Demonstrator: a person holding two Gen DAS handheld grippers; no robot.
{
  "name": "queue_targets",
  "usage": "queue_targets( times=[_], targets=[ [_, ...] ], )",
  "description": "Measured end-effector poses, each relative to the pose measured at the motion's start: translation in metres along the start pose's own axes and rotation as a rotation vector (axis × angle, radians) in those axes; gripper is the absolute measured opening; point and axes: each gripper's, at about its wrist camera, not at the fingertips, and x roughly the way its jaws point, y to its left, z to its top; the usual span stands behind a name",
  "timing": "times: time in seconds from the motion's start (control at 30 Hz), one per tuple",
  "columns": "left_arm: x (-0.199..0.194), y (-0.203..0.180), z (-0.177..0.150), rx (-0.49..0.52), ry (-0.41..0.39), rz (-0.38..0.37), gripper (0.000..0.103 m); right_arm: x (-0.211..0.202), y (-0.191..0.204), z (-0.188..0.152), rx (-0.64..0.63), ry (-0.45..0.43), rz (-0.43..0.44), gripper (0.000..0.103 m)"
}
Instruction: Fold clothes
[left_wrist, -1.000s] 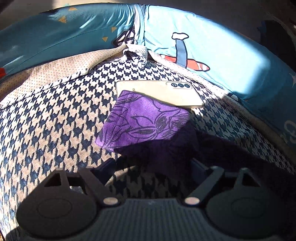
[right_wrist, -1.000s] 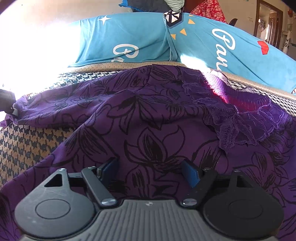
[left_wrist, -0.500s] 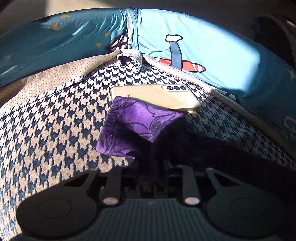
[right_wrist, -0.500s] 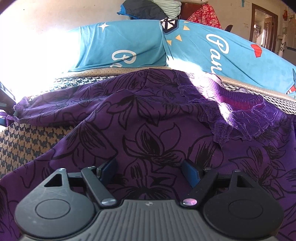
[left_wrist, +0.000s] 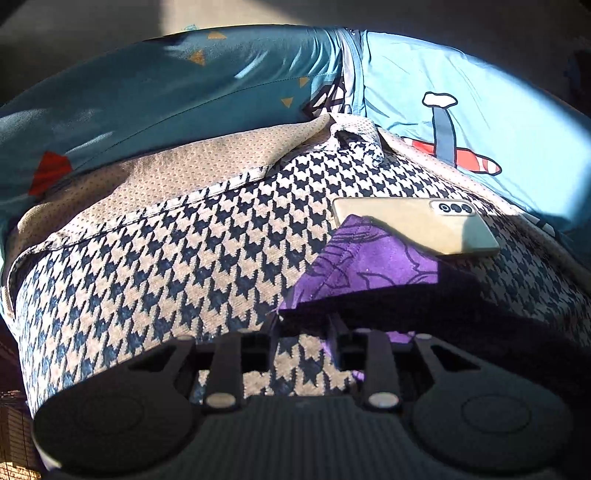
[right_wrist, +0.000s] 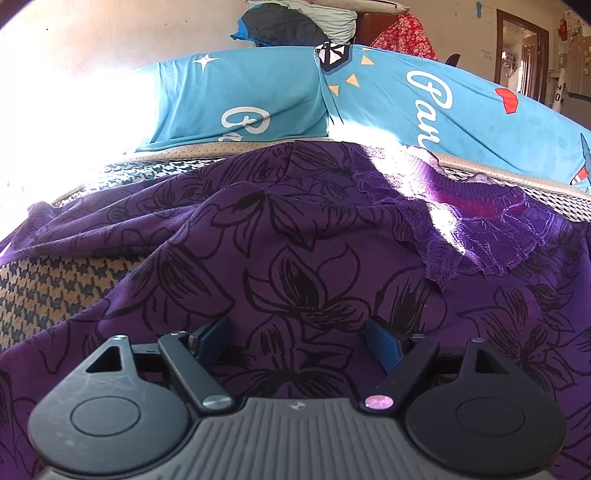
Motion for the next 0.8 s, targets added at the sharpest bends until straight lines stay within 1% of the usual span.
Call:
queue_targets(
  times=[0.07,0.1,0.13,0.2,0.23,0.33,0.43,0.6,0.67,0.73,0.8],
  targets=[
    [-0.005,0.001,0.001,-0.013,-0.012,0.022,0.035,0.0,0.0,0.0,0.001,0.0,0.001,0.081],
    [-0.009,0.0,0.001,-0.017,-0.018,0.019,0.037,0.0,0.0,0.0,0.001,0.0,0.001,0.081],
    [-0.014,-0.002,0.001,-0.018,-0.025,0.001,0.039,0.0,0.0,0.0,0.001,-0.001,0.002,0.081],
    [-0.025,-0.011,-0.002,-0.001,-0.036,-0.038,0.047,0.0,0.0,0.0,0.002,-0.001,0.003,0.081],
    [-0.032,-0.018,-0.005,0.017,-0.041,-0.066,0.05,0.0,0.0,0.0,0.002,-0.001,0.003,0.081],
    [-0.05,-0.037,-0.015,0.077,-0.047,-0.153,0.057,0.0,0.0,-0.001,0.003,-0.002,0.005,0.082],
    [-0.062,-0.058,-0.026,0.145,-0.036,-0.22,0.06,-0.001,-0.001,-0.001,0.004,-0.003,0.008,0.082],
    [-0.077,-0.084,-0.047,0.235,-0.004,-0.298,0.065,-0.002,-0.003,-0.001,0.004,0.0,0.027,0.084],
    [-0.083,-0.093,-0.056,0.274,0.001,-0.327,0.067,-0.003,-0.003,-0.001,-0.007,0.008,0.032,0.084],
    [-0.091,-0.102,-0.066,0.315,0.01,-0.363,0.071,-0.005,-0.003,0.0,-0.029,0.023,0.038,0.085],
    [-0.099,-0.11,-0.076,0.356,0.026,-0.406,0.072,-0.009,-0.007,0.003,-0.041,0.049,0.057,0.085]
  ],
)
